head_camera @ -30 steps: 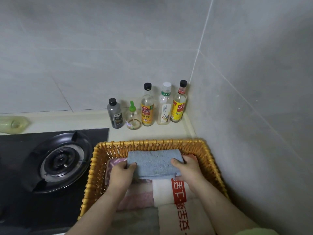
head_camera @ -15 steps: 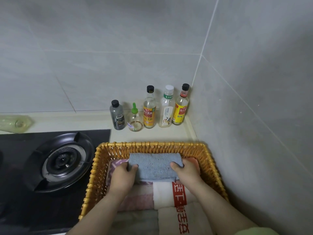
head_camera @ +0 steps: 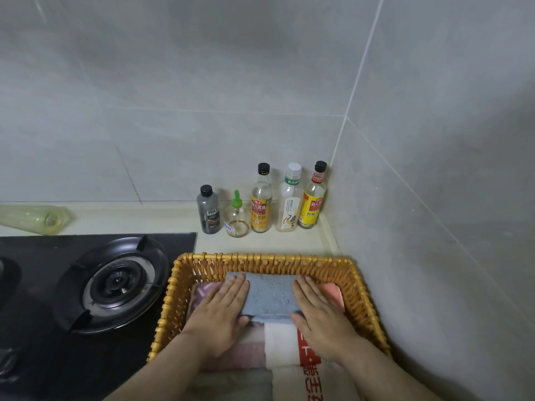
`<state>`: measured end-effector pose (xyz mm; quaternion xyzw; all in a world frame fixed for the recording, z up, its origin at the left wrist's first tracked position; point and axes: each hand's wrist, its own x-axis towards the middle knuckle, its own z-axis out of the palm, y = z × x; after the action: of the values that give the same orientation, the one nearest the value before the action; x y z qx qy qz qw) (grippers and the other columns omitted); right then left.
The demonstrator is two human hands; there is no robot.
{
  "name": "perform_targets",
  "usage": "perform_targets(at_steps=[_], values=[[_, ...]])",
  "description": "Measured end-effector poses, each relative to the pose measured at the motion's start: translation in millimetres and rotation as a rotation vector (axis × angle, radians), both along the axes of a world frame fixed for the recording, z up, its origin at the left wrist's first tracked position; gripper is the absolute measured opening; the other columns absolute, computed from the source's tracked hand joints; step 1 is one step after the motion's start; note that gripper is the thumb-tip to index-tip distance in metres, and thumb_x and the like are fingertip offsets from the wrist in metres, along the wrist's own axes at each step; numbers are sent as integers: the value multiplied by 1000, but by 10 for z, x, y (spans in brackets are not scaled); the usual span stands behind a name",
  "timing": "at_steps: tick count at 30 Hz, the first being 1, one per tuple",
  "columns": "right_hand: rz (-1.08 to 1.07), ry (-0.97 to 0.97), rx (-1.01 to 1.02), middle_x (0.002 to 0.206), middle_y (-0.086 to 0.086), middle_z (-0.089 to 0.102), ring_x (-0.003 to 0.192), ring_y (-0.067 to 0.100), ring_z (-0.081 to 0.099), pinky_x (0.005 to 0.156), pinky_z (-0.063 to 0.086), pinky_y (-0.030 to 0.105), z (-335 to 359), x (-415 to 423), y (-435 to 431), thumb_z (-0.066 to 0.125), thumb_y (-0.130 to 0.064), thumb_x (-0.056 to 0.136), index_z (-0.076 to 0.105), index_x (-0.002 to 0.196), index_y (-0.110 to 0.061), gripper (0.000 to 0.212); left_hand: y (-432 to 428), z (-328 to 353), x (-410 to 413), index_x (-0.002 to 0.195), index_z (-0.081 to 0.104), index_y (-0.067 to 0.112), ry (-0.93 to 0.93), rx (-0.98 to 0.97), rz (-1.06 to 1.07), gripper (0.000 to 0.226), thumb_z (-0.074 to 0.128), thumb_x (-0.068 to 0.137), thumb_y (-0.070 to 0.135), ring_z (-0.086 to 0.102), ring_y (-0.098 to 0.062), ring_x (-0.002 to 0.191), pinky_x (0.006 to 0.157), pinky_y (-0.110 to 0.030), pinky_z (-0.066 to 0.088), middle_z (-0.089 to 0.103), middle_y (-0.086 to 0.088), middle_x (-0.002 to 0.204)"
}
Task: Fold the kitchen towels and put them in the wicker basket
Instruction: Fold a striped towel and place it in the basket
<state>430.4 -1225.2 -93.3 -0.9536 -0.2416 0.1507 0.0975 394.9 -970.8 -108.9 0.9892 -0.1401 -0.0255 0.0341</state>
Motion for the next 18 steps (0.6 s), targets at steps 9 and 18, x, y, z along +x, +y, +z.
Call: perform_targets(at_steps=[9,18], values=[[35,8,-40,151,-15,-35,143,7,-32,112,-21,25,-217,85,-7,-13,-63,78,-23,144,-30,75,16,-119,61,150,-23,25,218,-21,46,72,6,92,56,-27,-14,145,112,-26,-23,-32,7,154],[-24,36,-84,158,-12,-28,143,7,-30,110,-21,26,-313,145,60,-17,-67,70,-15,153,-29,92,11,-138,193,145,-27,26,281,47,40,75,3,84,59,-27,-16,143,114,-33,-15,-31,4,153]])
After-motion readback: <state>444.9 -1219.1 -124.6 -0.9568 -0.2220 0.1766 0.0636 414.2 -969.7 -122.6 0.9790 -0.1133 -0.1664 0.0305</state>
